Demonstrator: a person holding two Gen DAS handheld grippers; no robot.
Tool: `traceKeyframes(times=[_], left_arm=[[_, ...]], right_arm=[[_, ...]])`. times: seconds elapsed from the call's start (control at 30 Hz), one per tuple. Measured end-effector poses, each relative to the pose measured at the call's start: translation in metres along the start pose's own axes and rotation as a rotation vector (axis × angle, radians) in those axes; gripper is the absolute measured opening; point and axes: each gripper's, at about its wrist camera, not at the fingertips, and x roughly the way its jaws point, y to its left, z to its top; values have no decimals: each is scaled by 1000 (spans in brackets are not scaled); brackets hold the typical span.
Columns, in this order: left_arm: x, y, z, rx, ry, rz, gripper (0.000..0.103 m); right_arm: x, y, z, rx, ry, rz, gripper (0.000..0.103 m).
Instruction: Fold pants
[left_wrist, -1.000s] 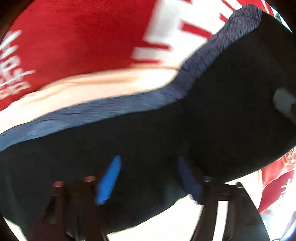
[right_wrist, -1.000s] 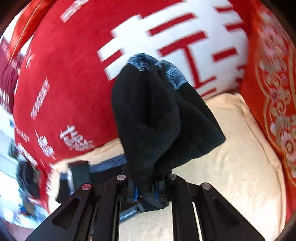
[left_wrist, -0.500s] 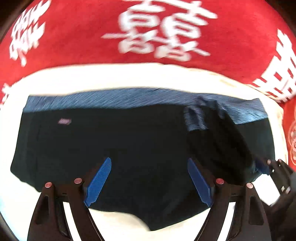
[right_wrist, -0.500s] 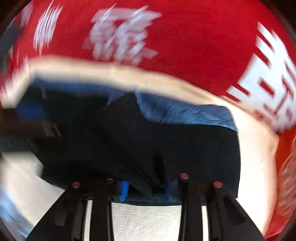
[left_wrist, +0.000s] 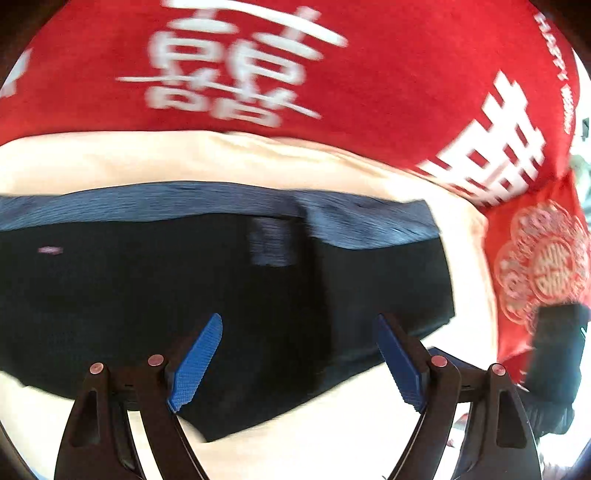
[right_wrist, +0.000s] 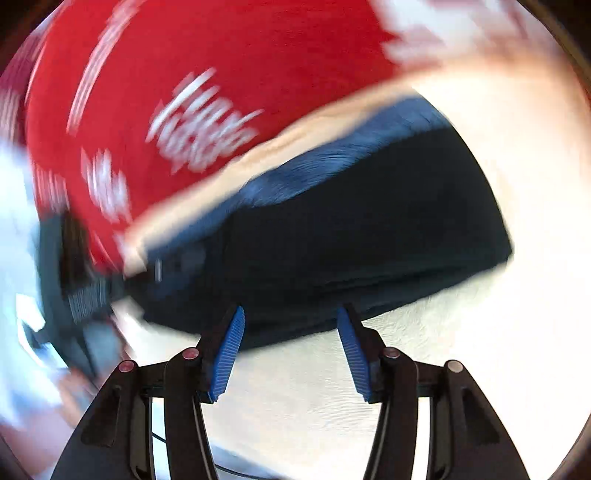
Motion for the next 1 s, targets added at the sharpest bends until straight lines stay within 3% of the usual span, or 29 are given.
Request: traceKeyframes(times=[0.03,0.13,0.2,0.27,0.33,0.43,0.53,0.6,0.63,0.67,0.7,0.77,0.8,0.9,1.0], left_arm=[[-1,-4,-8,15,9,3,85],[3,-30,-9,74,42,25,83],[11,-35,-10,84,72,17,66],[25,-32,-7,86,103,11,58],[33,-35,-8,95,129,31,58],[35,-34,-9,106,141,54,45],[32,-31,-11,97,131,43,40],[31,-31,-11,95,129,53,36],[29,-31,-10,84,124,45,34],[27,-33,-10,83,119,48,27],[20,-35,-10,89,111,33,19],[6,-41,-15,105,87,18,19],[-2,-44,-20,128,76,23,19],[-10,-40,-43,164,73,70,19],[3,-19,-59,122,80,157,19]], right_arm=[[0,-20,6,121,-10,70,57],[0,-43,7,260,-46,157,57],[5,-53,7,314,-45,192,57],[11,-61,6,362,-44,219,56],[16,-71,7,416,-36,230,54],[14,-79,2,491,-42,259,51],[14,-77,-1,480,-40,232,48],[21,-79,2,503,-41,235,41],[27,-82,6,525,-46,252,13],[32,-81,11,532,-35,251,5],[34,-79,15,533,-29,248,5],[24,-62,20,448,-32,304,5],[17,-51,21,387,-24,291,5],[11,-35,12,318,18,280,4],[31,-42,0,323,78,218,4]])
